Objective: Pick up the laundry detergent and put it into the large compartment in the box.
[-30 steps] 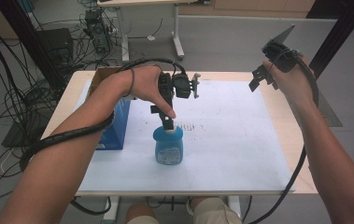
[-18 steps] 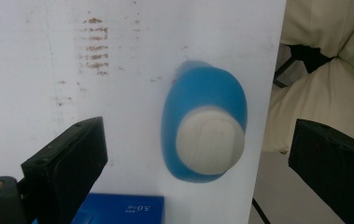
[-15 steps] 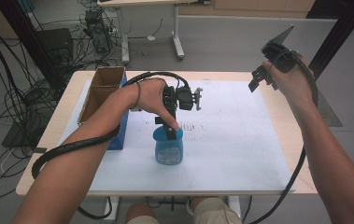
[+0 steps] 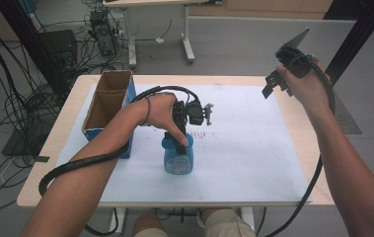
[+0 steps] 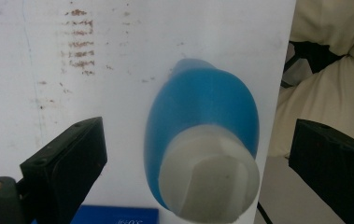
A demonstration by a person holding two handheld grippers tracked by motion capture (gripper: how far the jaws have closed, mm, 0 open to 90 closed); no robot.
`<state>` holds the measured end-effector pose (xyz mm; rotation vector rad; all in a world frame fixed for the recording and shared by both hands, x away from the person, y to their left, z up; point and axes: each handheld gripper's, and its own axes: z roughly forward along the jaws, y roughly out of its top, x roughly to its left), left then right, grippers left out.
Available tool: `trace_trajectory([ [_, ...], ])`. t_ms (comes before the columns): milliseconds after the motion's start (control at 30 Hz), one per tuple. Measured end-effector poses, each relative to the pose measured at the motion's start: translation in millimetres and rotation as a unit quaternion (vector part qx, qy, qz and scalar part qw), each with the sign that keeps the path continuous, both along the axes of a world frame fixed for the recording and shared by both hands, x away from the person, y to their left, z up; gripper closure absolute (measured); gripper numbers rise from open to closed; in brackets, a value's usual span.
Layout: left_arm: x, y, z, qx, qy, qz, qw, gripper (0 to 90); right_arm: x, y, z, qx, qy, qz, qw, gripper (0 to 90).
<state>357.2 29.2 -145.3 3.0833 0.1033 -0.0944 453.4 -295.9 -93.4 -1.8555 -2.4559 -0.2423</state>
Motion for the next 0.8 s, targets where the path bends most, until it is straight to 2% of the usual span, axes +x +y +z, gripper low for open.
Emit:
trace_trajectory([
  [167, -4.0, -4.4, -8.2, 0.011, -0.004, -0.004, 0.9999, 4.8, 0.1, 0.2, -2.1, 0.003, 0.001, -0.001, 1.0, 9.6],
  [800, -9.5, -5.8, -19.6, 0.015, -0.01, -0.005, 0.9998, 4.7, 0.0, 2.4, -4.0, 0.0, -0.001, 0.004, 1.0, 9.6],
])
